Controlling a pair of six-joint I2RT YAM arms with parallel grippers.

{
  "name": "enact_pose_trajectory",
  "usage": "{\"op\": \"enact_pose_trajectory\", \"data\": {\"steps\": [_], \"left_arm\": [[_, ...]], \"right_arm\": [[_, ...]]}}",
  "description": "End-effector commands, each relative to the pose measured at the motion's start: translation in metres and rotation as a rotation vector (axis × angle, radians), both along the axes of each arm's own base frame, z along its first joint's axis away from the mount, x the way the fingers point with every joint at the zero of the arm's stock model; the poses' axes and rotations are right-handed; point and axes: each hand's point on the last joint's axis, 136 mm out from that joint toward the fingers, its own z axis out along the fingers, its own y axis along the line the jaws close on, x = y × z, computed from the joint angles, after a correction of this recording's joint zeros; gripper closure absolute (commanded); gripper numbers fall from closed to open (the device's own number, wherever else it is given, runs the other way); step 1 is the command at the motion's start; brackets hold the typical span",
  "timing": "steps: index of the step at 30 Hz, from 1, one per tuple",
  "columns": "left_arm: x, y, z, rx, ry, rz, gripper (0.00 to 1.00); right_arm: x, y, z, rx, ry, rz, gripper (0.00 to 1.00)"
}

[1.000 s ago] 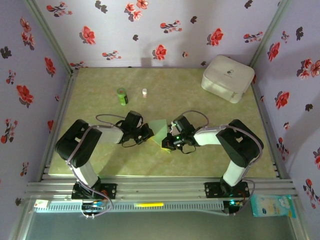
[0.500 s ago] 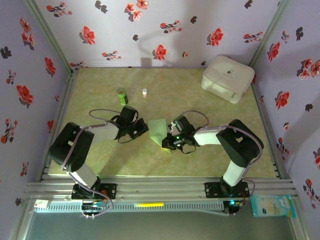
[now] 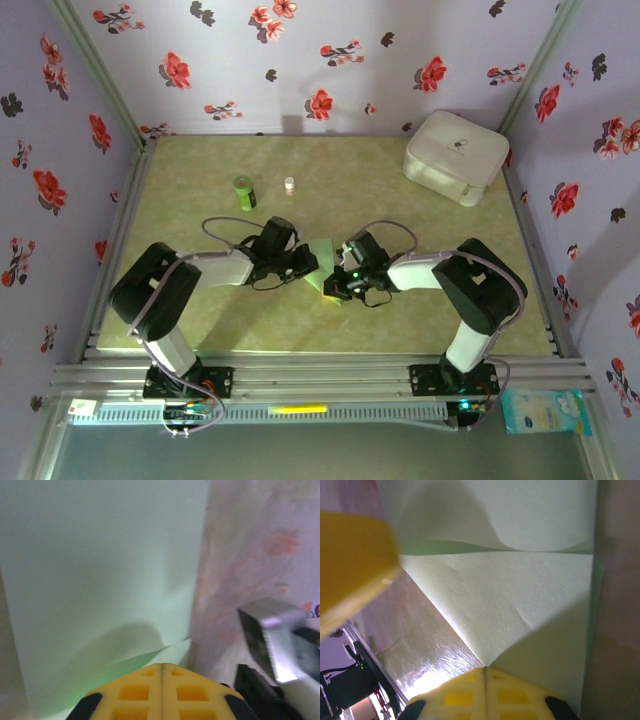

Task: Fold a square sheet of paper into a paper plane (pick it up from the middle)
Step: Fold the paper at the center of the table.

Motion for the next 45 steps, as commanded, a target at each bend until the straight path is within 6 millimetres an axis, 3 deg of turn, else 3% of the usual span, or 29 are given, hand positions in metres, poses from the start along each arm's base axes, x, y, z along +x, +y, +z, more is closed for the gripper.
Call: {"op": "enact_pose_trajectory", "data": {"steps": [1, 7, 12, 15, 20, 25, 38, 42, 45], "left_arm": [[-0.005, 0.005, -0.021, 0.006, 0.041, 0.027, 1.0], [-0.015, 0.026, -0.047, 0.103, 0.079, 0.056, 1.0], [-0.02, 0.036, -0.056, 0.153, 0.089, 0.053, 1.0], [-0.02, 0.036, -0.057, 0.156, 0.088, 0.051, 1.0], [-0.021, 0.035, -0.056, 0.155, 0.09, 0.044, 1.0], [-0.02, 0.036, -0.056, 0.155, 0.093, 0.048, 1.0], [-0.024, 0.046, -0.064, 0.178, 0.109, 0.064, 1.0], [-0.024, 0.046, -0.064, 0.177, 0.109, 0.061, 1.0], [-0.023, 0.045, -0.062, 0.172, 0.103, 0.059, 1.0]], "right_arm": [[-0.013, -0.019, -0.021, -0.111, 0.072, -0.013, 1.0], [-0.004, -0.006, 0.006, -0.043, 0.035, 0.0, 0.98], [0.004, 0.008, 0.035, 0.029, -0.016, 0.02, 0.96], [0.01, 0.015, 0.036, 0.037, -0.019, 0.032, 0.96], [0.015, 0.025, 0.017, 0.011, 0.014, 0.048, 0.96], [0.005, 0.01, -0.013, -0.067, 0.063, 0.038, 0.96], [-0.033, -0.029, -0.017, -0.064, 0.074, 0.015, 0.89], [-0.039, -0.04, -0.009, -0.044, 0.067, 0.004, 0.88], [-0.028, -0.035, 0.017, -0.002, 0.005, -0.008, 0.87]]}}
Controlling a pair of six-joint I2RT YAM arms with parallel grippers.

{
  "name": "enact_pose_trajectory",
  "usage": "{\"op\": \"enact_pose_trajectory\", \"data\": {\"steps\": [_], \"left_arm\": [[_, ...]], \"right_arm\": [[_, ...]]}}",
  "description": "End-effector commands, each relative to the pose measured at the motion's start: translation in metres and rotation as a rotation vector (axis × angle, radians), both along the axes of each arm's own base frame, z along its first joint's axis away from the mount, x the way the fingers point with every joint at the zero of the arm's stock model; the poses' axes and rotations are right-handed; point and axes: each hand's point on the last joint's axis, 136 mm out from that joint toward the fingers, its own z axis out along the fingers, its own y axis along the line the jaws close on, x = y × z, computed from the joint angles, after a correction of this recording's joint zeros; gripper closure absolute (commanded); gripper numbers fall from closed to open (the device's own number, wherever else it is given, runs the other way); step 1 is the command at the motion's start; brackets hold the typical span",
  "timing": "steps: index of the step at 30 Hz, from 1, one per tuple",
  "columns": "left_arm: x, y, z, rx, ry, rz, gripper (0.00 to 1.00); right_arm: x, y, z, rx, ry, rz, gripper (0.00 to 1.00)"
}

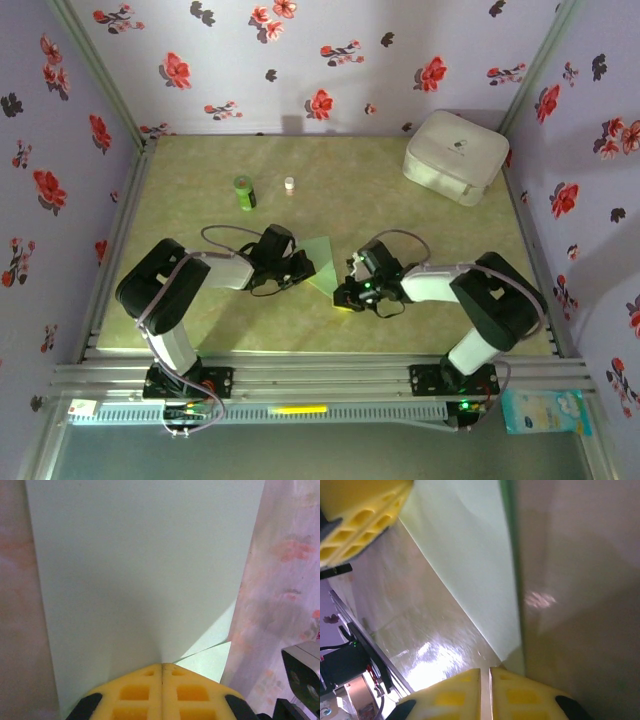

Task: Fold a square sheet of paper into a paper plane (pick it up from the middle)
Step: Fold the paper at the center of the table.

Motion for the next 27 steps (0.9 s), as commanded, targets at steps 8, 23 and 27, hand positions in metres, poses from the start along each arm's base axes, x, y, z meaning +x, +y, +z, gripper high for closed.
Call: {"op": "enact_pose_trajectory", "data": {"steps": [8, 23, 27], "left_arm": [[-0.019, 0.033, -0.038, 0.15, 0.09, 0.03, 1.0], [0.004, 0.006, 0.025, 0.057, -0.034, -0.024, 0.96], [0.011, 0.002, 0.049, 0.041, -0.079, -0.016, 0.91]], "right_arm": [[0.033, 0.015, 0.034, 0.018, -0.087, -0.02, 0.86], [0.021, -0.011, -0.035, -0.152, 0.035, -0.09, 0.97], [0.021, -0.011, -0.033, -0.15, 0.03, -0.092, 0.98]]}}
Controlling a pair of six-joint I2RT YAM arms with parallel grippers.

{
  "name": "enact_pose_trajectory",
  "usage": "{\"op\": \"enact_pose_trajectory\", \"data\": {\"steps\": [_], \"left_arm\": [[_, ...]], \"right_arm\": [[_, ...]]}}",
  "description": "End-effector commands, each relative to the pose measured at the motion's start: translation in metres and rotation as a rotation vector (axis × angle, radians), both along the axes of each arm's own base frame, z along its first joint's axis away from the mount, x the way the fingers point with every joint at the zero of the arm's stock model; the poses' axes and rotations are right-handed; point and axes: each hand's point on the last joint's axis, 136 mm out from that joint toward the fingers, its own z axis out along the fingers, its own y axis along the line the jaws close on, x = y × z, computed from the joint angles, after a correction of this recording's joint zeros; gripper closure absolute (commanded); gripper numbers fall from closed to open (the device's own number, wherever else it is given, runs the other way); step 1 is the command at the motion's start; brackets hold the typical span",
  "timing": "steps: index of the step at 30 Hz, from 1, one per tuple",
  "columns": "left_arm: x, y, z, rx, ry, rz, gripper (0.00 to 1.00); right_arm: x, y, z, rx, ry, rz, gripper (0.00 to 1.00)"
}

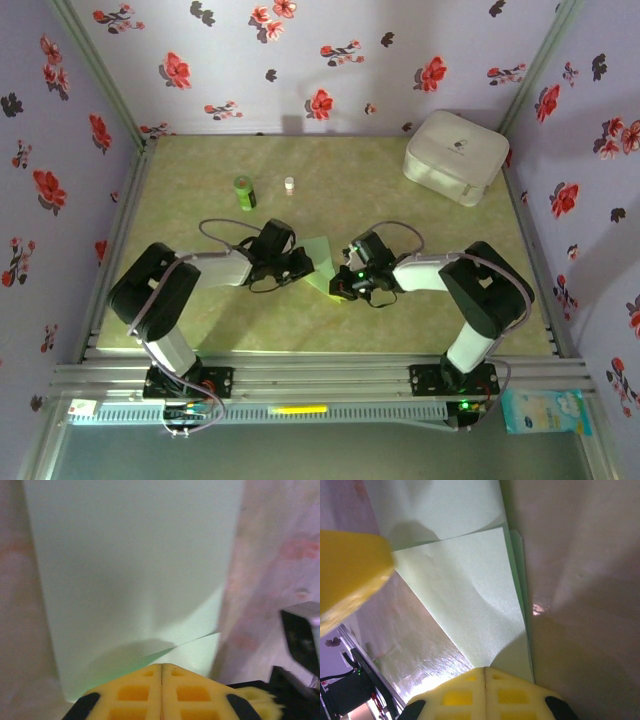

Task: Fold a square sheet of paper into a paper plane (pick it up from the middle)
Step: Fold the paper at the center of the table.

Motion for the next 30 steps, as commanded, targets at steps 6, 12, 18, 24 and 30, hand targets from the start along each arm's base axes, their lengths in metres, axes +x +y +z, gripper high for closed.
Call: {"op": "enact_pose_trajectory", "data": {"steps": [6, 12, 18, 24, 30], "left_arm": [[-0.009, -0.011, 0.018, 0.006, -0.019, 0.015, 0.91], [-0.028, -0.041, 0.004, -0.051, 0.002, -0.044, 0.92], [-0.034, -0.033, -0.026, -0.008, 0.027, -0.041, 0.92], [-0.027, -0.008, -0.045, 0.038, 0.012, -0.007, 0.91], [-0.02, 0.018, -0.053, 0.052, -0.005, 0.029, 0.87]], "right_arm": [[-0.008, -0.023, -0.025, -0.117, 0.047, -0.056, 0.98], [-0.009, -0.023, -0.027, -0.119, 0.052, -0.051, 0.98], [-0.01, -0.024, -0.03, -0.124, 0.058, -0.049, 0.98], [-0.013, -0.027, -0.034, -0.132, 0.063, -0.052, 0.98], [-0.016, -0.03, -0.037, -0.141, 0.071, -0.047, 1.0]]}}
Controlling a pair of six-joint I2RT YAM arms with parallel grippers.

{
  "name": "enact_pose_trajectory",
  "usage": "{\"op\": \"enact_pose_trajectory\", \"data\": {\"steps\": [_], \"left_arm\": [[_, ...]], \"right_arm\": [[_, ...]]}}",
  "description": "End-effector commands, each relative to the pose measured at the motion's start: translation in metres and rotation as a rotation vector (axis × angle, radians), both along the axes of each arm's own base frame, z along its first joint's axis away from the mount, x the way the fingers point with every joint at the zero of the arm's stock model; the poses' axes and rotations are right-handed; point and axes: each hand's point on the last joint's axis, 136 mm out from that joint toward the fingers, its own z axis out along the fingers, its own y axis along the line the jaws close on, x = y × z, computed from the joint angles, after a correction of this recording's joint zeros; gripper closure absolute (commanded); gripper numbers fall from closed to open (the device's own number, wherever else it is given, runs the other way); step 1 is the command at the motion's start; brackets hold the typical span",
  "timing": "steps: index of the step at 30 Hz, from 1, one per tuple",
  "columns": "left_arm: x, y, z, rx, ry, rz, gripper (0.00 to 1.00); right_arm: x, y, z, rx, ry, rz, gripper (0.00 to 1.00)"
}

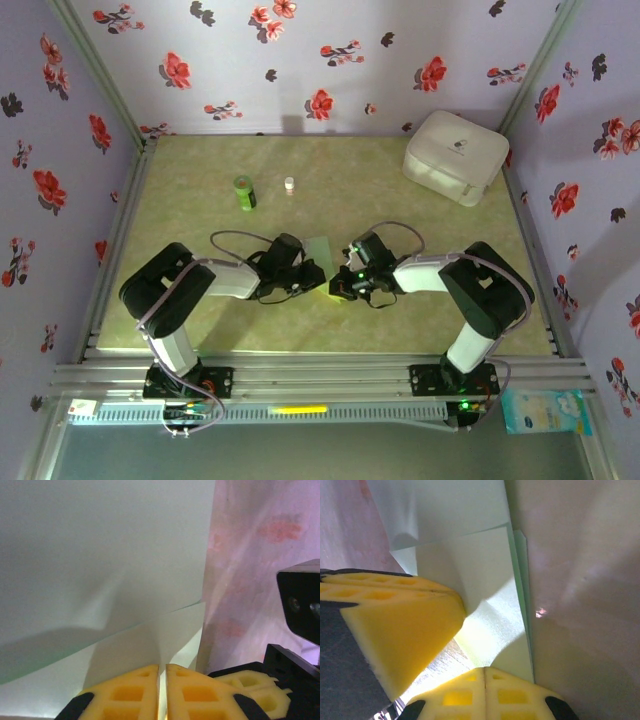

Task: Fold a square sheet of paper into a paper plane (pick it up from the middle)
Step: Fold the paper at the center of the table.

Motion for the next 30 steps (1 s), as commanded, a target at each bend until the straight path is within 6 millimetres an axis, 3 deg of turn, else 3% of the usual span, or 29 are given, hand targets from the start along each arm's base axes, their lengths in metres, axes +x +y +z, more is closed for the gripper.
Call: {"op": "enact_pose_trajectory", "data": {"steps": [1, 22, 30], "left_arm": [[0.006, 0.046, -0.032, 0.14, 0.005, 0.071, 0.87], [0.021, 0.087, -0.025, 0.169, 0.001, 0.124, 0.84], [0.027, 0.101, -0.002, 0.284, -0.051, 0.108, 0.81]], "right_arm": [[-0.017, -0.03, -0.037, -0.153, 0.087, -0.047, 1.0], [-0.017, -0.03, -0.037, -0.15, 0.083, -0.045, 1.0], [-0.005, -0.018, -0.011, -0.059, -0.007, -0.045, 0.98]]}}
